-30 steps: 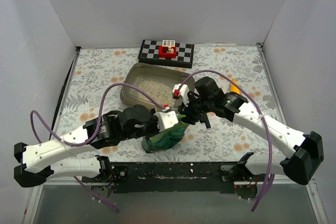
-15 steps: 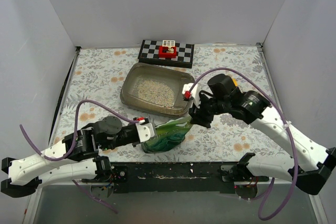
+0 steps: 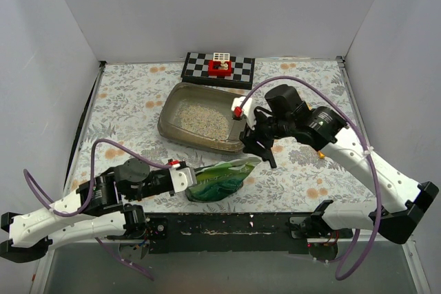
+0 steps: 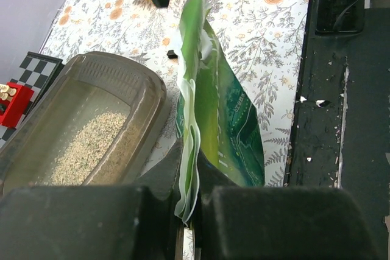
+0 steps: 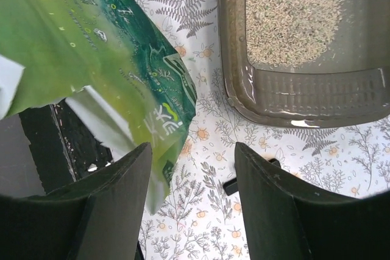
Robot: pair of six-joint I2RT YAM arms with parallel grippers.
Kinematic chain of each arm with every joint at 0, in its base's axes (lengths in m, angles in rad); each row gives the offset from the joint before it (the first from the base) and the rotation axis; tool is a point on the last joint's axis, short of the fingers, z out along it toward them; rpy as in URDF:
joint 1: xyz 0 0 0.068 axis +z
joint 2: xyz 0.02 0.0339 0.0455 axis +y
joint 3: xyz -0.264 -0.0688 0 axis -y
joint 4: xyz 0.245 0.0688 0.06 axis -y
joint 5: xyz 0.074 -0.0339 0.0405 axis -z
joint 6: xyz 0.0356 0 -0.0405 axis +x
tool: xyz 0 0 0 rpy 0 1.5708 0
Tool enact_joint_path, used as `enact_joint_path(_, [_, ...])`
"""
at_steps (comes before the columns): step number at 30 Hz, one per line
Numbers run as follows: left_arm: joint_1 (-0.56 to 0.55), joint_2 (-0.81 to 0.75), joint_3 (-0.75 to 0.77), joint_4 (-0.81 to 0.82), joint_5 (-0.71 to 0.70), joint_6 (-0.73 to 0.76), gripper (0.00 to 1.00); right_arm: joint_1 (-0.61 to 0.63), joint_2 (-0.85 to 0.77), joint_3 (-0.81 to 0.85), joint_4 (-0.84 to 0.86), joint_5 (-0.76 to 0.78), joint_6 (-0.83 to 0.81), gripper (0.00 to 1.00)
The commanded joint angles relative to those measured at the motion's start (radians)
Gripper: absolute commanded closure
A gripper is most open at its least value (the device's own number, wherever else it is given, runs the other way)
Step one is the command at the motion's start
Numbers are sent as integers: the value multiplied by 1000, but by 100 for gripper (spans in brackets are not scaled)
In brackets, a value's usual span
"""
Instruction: Fill the litter box with clean litter
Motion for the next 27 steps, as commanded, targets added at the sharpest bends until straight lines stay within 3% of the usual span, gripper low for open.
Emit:
enact_joint_path(1, [-2,-23,6,67,32,8,100,3,14,-12,58,-49,-35,35])
enact_joint_path(11, [-2,-16,-21,94,32,5,100,3,29,-56,42,-198,-73,34])
enact_joint_path(27, [-2,3,-41,134,27,11,100,6,48,-163,80,-221,-88,35])
